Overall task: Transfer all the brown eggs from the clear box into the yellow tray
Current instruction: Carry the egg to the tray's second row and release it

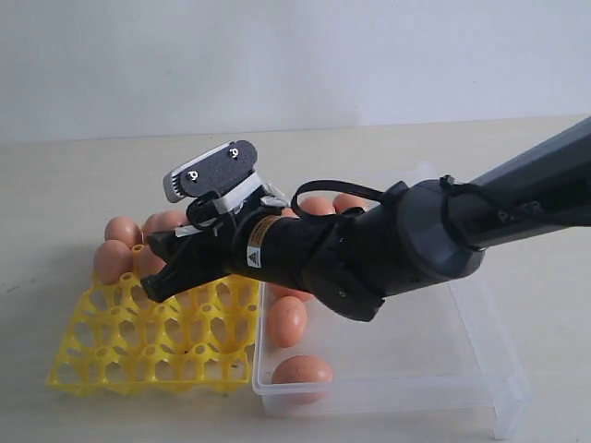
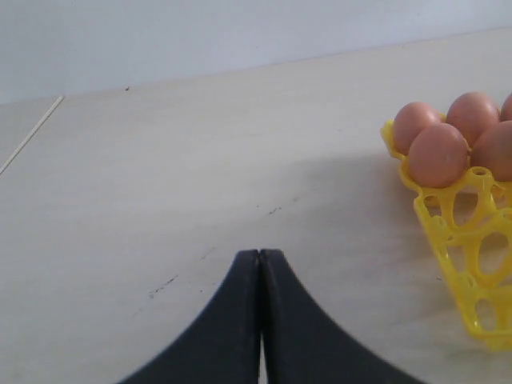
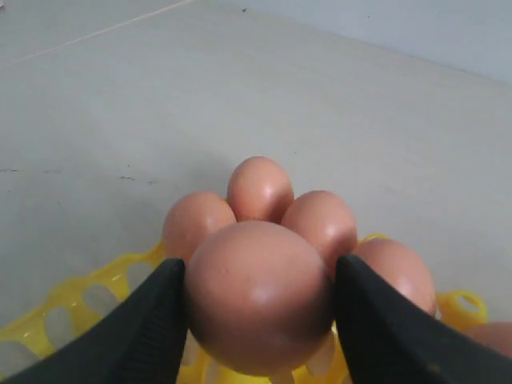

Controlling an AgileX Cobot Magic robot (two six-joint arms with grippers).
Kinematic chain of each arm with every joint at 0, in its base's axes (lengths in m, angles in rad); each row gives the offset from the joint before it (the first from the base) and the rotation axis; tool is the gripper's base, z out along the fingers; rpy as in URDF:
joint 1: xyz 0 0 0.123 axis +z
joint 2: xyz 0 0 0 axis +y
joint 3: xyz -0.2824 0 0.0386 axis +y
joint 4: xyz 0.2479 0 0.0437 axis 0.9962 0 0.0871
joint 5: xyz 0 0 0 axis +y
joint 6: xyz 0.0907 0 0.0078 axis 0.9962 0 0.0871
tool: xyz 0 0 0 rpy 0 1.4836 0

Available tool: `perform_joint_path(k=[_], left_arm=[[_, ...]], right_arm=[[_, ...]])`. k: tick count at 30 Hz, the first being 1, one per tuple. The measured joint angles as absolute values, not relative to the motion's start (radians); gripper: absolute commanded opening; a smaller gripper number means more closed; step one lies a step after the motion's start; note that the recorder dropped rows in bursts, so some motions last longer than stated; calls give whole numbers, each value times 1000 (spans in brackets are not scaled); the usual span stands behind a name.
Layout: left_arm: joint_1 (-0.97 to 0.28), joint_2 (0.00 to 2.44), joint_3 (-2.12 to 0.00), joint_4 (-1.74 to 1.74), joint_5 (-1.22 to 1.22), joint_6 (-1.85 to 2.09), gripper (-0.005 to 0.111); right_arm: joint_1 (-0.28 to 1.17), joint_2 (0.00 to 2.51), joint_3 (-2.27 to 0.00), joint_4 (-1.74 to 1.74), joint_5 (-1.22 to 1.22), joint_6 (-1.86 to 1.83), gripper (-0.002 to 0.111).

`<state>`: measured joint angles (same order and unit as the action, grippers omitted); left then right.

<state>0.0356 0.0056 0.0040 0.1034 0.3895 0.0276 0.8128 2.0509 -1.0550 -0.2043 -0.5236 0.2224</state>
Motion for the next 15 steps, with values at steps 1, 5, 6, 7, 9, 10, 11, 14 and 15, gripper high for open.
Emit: perform_joint_path(k=[1,5,6,7,9,10,11,14,15], left_arm=[[36,6,4,103,389,28,0],[36,6,4,103,389,28,0],[36,6,4,103,389,28,0],[36,6,4,103,389,28,0],[36,6,4,103,389,28,0],[36,6,4,103,389,28,0],[36,6,4,103,389,28,0],[36,6,4,103,389,28,0],[36,6,4,103,389,28,0]], right_arm=[[813,2061,-1061,-204,-524,227,0],[813,2099,-1104,-204,-526,233,0],[811,2105,-1116,-204,-519,235,0],[811,2109,-1129,-204,-513,235,0],[811,2113,-1150,-202,-489,235,0],[811,2114,-1156,-198,-477,233,0],[811,2114,-1162,-192,-467,228,0],[809,2114,-1171,-150,-448,228,0],[809,2114,-1171,-130,-438,228,0]])
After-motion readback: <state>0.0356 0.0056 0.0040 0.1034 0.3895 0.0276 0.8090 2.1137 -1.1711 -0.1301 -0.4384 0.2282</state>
